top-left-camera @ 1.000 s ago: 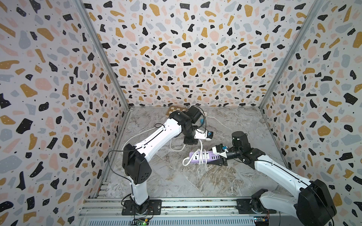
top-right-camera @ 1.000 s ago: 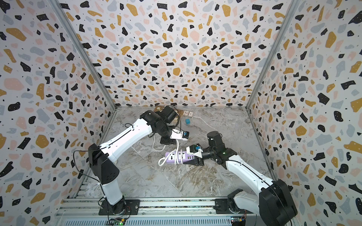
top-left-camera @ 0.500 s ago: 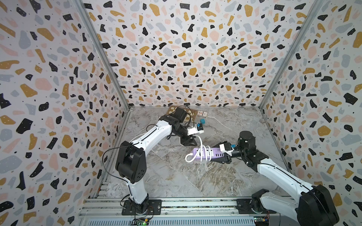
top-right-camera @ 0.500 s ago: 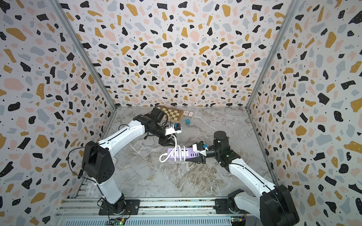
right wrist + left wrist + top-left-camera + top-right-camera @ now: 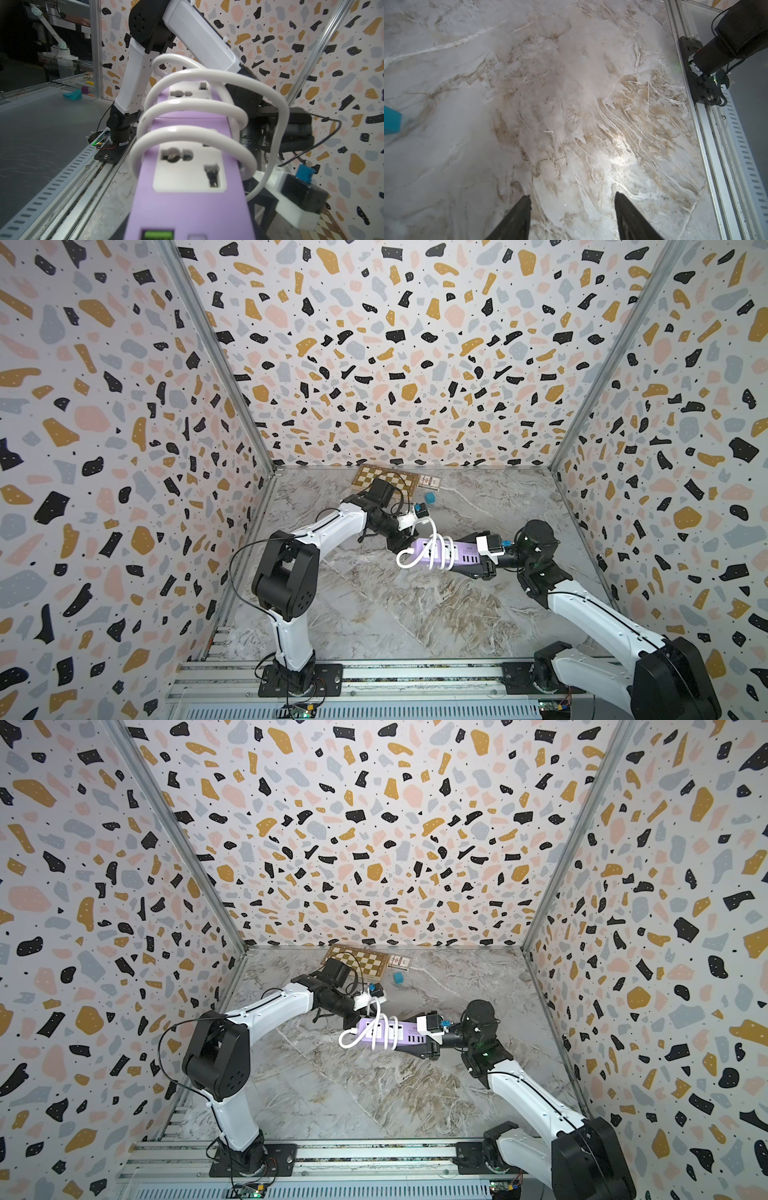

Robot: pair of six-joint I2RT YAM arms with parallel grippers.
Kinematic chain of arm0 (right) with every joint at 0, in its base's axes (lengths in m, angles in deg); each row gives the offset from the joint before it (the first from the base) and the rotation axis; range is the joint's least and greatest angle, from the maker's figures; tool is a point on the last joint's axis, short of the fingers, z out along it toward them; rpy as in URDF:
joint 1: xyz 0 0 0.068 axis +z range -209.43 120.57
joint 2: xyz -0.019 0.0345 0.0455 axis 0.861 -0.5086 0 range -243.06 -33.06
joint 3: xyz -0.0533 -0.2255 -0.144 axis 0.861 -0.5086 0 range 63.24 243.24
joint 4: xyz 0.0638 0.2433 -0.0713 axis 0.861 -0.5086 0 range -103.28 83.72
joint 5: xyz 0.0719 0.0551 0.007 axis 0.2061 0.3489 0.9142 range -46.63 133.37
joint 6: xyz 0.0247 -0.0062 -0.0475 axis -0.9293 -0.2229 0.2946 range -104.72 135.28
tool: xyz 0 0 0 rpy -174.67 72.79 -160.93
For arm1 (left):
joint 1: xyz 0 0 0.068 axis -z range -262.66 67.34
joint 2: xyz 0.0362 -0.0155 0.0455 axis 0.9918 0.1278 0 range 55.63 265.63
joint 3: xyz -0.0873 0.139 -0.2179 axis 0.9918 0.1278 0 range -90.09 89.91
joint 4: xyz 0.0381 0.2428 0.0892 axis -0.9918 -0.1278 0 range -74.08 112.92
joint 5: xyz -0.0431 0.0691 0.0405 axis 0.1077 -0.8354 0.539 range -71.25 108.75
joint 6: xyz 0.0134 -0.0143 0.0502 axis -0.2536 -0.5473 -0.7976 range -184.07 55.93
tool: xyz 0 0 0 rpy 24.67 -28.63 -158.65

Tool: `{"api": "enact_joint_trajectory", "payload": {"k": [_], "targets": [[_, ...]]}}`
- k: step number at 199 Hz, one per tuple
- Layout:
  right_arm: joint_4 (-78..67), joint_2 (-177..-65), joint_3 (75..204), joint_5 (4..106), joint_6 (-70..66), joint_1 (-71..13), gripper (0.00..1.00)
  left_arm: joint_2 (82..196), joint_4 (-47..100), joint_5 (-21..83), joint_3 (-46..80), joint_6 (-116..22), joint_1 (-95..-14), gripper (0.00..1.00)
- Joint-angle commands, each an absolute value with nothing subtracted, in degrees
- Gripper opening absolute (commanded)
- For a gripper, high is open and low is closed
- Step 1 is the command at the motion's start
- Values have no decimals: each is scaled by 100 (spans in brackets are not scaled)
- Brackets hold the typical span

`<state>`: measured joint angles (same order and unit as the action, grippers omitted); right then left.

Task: Wrap the cord around the power strip
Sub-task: Wrap the power cord around the power strip.

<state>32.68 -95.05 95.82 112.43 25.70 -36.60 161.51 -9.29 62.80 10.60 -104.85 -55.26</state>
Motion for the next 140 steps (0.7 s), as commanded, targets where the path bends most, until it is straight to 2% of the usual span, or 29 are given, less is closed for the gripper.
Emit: {"api": "enact_joint_trajectory", "payload": {"k": [1,37,70,89,102,118,140], "targets": [[4553,-9308,9603,10956,1874,-3720,0,16184,-545,6392,1186,-10296,-5567,64],[5118,-9359,9585,10542,1413,-3775,0,16423,-833,6494,1035,-10347,-5568,54],[5512,-9418,9529,9896,1011,-3860,0,16424,-810,6507,1067,-10296,-5556,32],[6008,-9480,9413,9521,631,-3899,0,16408,-831,6448,1012,-10239,-5524,13],[6391,-9512,9328,9207,329,-3964,0,16392,-971,6292,932,-10290,-5459,6],[6576,-9485,9225,8649,157,-4024,0,16335,-1155,6062,861,-10342,-5345,0],[6327,-9291,9198,7708,186,-4045,0,16195,-1300,5731,862,-10349,-5180,0]]}}
